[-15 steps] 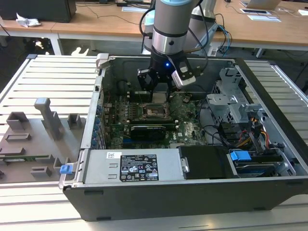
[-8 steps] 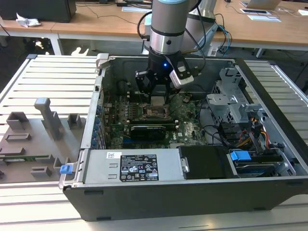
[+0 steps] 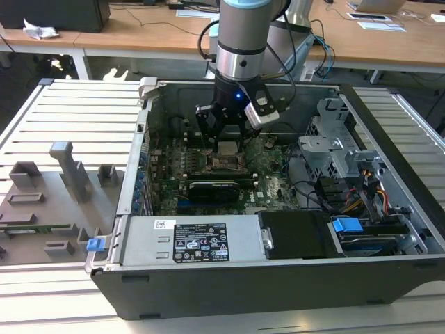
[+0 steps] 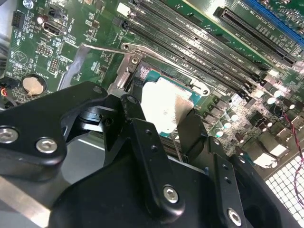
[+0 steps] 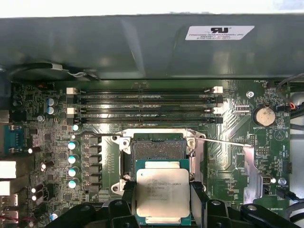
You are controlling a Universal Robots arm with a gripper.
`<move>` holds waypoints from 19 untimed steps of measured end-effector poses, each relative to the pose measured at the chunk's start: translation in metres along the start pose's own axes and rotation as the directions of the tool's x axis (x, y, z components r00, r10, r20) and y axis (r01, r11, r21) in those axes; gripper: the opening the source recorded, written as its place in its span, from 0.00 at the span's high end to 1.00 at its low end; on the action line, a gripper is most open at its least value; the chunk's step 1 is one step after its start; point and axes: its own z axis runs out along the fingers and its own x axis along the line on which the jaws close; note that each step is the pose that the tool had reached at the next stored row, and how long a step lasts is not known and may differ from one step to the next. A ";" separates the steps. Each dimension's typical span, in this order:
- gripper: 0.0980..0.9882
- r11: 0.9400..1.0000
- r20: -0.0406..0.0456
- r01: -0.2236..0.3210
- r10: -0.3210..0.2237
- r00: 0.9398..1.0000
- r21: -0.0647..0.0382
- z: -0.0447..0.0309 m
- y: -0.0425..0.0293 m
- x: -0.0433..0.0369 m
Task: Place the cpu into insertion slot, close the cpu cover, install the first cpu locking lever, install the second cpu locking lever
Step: 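Place the cpu into insertion slot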
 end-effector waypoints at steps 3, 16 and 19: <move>0.50 1.000 0.000 0.000 0.000 1.000 0.000 0.0001 0.0000 0.0000; 0.50 0.983 -0.001 -0.185 0.185 0.983 0.003 0.0004 0.0001 -0.0001; 0.50 0.972 0.000 -0.235 0.235 0.972 0.006 0.0005 0.0000 0.0000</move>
